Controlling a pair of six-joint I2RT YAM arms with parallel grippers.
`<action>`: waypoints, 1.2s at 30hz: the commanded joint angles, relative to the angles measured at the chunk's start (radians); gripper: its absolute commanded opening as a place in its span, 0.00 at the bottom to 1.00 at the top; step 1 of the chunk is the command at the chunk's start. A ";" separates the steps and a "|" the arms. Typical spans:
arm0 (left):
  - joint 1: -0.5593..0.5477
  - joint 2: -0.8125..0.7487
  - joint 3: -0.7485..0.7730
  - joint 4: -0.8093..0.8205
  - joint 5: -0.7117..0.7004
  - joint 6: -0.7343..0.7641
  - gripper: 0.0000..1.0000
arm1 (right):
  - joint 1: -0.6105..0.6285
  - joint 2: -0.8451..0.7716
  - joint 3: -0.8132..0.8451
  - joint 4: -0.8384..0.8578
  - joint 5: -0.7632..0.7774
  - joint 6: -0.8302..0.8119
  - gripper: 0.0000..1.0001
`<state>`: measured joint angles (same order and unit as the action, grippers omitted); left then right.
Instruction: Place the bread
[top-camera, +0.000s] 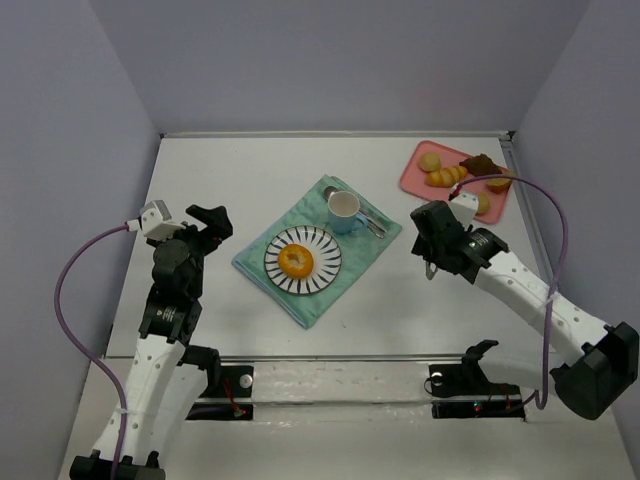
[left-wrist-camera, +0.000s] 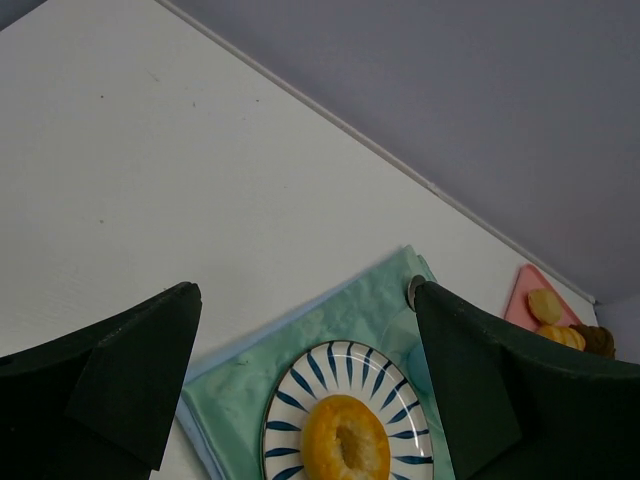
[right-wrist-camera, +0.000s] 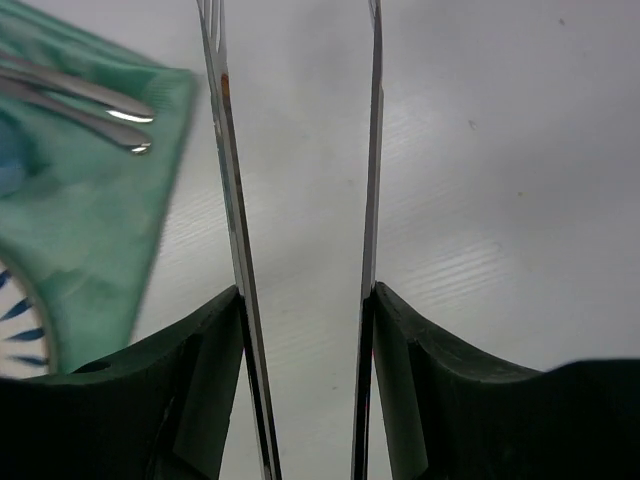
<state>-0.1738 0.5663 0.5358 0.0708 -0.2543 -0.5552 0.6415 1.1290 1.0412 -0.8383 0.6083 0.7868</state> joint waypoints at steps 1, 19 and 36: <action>0.003 -0.002 -0.008 0.044 -0.005 0.003 0.99 | -0.123 0.026 -0.128 0.086 -0.025 0.075 0.56; 0.003 -0.011 -0.008 0.035 -0.010 0.000 0.99 | -0.155 0.091 -0.308 0.156 -0.194 0.091 1.00; 0.005 0.001 -0.002 0.034 -0.022 0.001 0.99 | -0.155 -0.348 -0.075 0.076 0.189 0.031 1.00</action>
<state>-0.1734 0.5652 0.5339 0.0700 -0.2626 -0.5575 0.4911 0.8337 0.9611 -0.7547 0.6613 0.8078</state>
